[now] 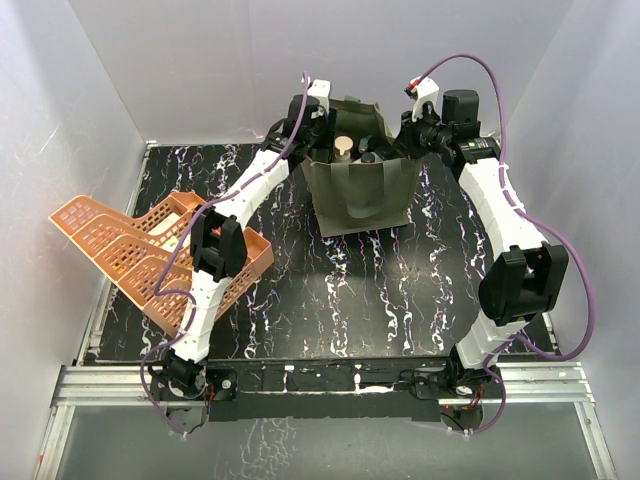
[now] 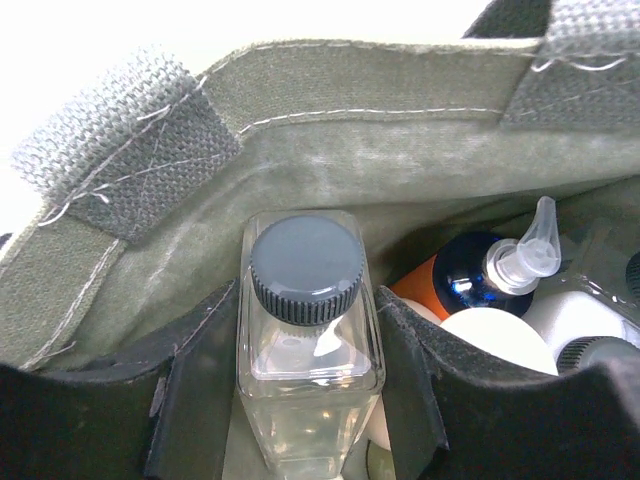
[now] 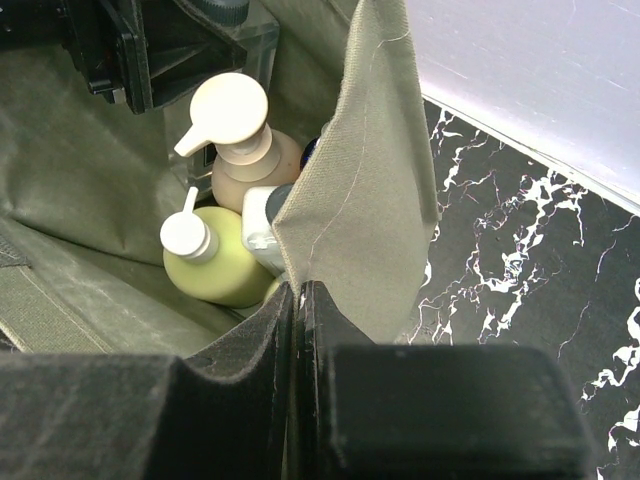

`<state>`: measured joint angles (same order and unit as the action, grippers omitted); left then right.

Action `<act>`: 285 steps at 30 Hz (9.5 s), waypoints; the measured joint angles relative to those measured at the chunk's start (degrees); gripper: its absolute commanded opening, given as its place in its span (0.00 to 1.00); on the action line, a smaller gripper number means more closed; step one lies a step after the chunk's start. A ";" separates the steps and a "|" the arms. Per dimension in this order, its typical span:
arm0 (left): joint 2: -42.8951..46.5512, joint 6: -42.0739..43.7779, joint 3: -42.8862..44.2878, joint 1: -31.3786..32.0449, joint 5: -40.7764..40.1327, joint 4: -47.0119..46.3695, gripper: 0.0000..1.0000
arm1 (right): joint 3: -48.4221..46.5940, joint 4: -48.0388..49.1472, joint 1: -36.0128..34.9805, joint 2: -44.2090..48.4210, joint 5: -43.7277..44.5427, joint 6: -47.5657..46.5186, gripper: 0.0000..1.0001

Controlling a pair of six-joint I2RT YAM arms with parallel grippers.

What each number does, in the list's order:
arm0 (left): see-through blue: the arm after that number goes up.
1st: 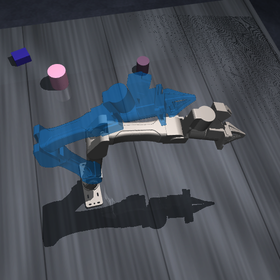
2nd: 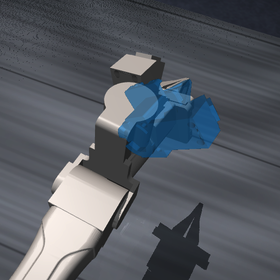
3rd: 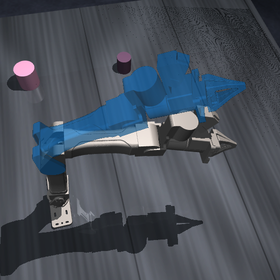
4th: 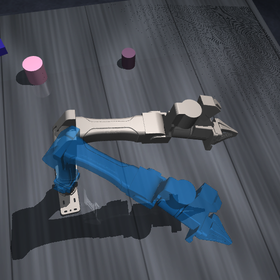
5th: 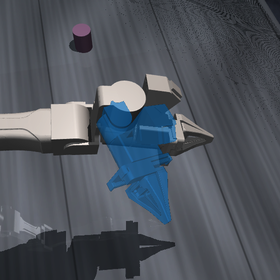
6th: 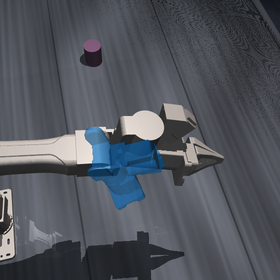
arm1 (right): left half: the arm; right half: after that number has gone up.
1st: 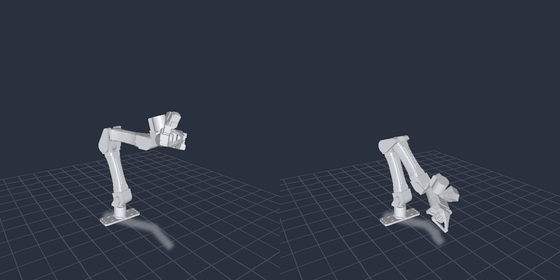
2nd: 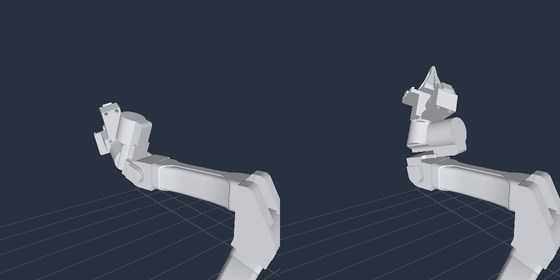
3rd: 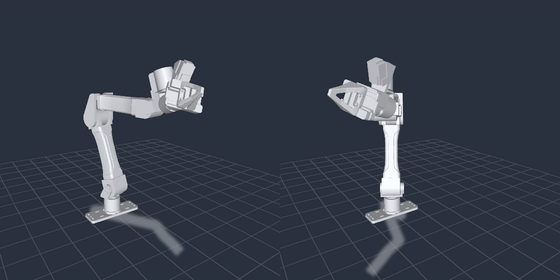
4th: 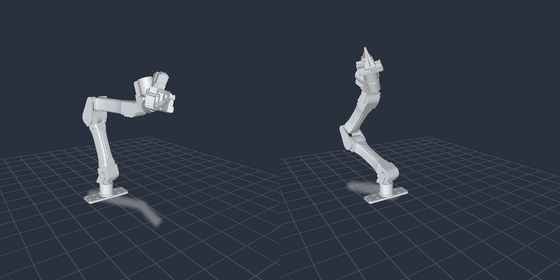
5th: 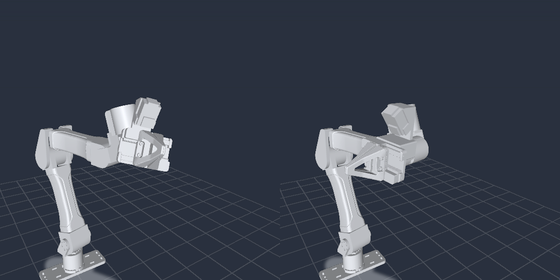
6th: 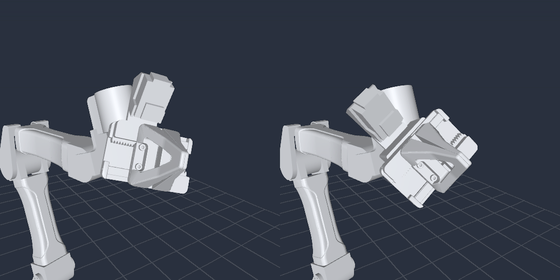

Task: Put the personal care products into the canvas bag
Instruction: Pick up the care product from the canvas bag, then place the care product in the canvas bag, then adjust the care product in the canvas bag.

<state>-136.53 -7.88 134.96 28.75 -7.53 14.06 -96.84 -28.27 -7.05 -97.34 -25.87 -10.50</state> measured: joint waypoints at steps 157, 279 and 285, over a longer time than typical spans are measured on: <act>16.02 -4.02 -21.46 4.59 -17.79 -13.62 0.49 | -10.82 -2.10 -4.35 -7.58 14.21 -7.26 0.49; 18.88 -15.47 -23.45 -3.43 8.00 -11.06 0.00 | -25.92 8.92 -12.09 -25.97 0.83 6.67 0.63; 19.21 -14.67 -24.46 -3.43 11.15 -12.33 0.00 | -25.94 12.94 -12.39 -26.69 2.45 8.22 0.61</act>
<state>-117.32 -22.55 110.50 25.32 3.62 1.74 -122.78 -15.33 -19.44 -124.03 -23.42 -2.28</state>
